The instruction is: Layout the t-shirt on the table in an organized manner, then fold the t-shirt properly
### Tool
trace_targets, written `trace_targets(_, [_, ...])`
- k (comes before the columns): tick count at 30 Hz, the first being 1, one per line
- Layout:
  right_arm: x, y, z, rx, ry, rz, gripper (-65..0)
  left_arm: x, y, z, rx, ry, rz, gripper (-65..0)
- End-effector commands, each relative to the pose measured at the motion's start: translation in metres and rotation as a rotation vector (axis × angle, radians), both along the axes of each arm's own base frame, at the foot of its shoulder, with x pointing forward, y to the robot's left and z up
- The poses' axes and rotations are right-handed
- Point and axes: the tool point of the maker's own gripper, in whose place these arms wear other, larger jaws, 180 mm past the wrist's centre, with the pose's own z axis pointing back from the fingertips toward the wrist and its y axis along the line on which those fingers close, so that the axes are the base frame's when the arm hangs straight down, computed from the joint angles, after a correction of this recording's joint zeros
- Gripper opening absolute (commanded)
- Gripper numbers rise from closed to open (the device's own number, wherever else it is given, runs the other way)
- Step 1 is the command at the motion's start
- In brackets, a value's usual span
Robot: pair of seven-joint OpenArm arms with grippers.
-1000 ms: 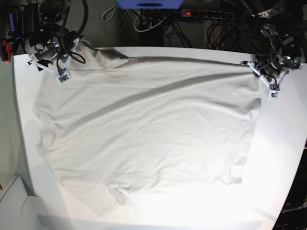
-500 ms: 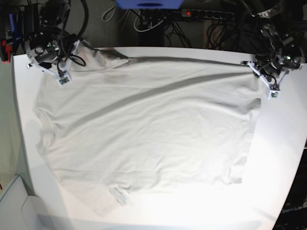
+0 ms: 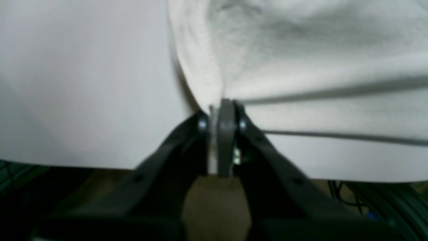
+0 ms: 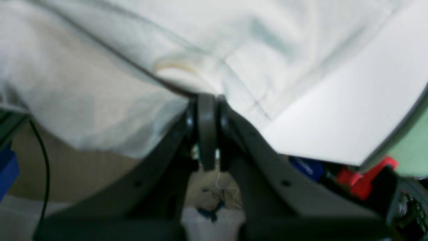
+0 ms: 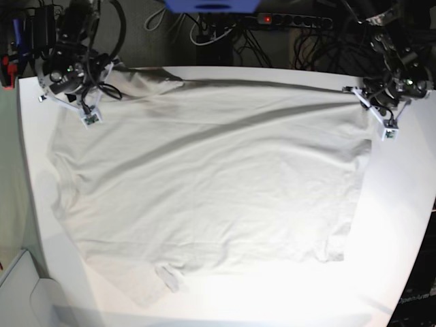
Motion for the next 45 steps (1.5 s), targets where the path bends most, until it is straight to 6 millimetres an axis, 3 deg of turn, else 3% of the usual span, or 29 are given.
trace_targets(1, [0.011,-0.005,0.015,-0.027,-0.056,0.002,-65.0,-0.004,0.009,0.003,0.033,0.024,0.010,-64.6])
trace_targets(5, [0.021,-0.006,0.034,-0.051,-0.117,0.007,-65.0,0.004,0.009,0.017,0.057,-0.016,-0.003,-64.6])
trace_targets(10, [0.030,-0.007,0.041,-0.057,-0.146,0.007,-65.0,0.006,0.009,0.025,0.069,-0.001,-0.002,-64.6])
trace_targets(15, [0.031,-0.007,0.044,-0.059,-0.154,0.008,-65.0,0.016,0.013,0.047,0.110,-0.041,-0.004,-64.6])
trace_targets(21, [0.047,-0.007,0.053,-0.060,-0.197,0.008,-65.0,0.035,0.014,0.072,0.150,-0.119,-0.009,-64.6])
trace_targets(26, [0.065,-0.005,0.064,-0.060,-0.242,0.015,-65.0,0.042,0.014,0.075,0.145,-0.136,-0.005,-64.6])
trace_targets(36, [0.103,0.023,0.076,-0.061,-0.292,0.155,-65.0,0.072,0.013,0.064,0.068,-0.133,0.016,-64.7])
trace_targets(45, [0.137,0.008,0.068,-0.070,-0.255,0.158,-65.0,0.093,0.013,0.064,0.025,-0.152,0.030,-64.7])
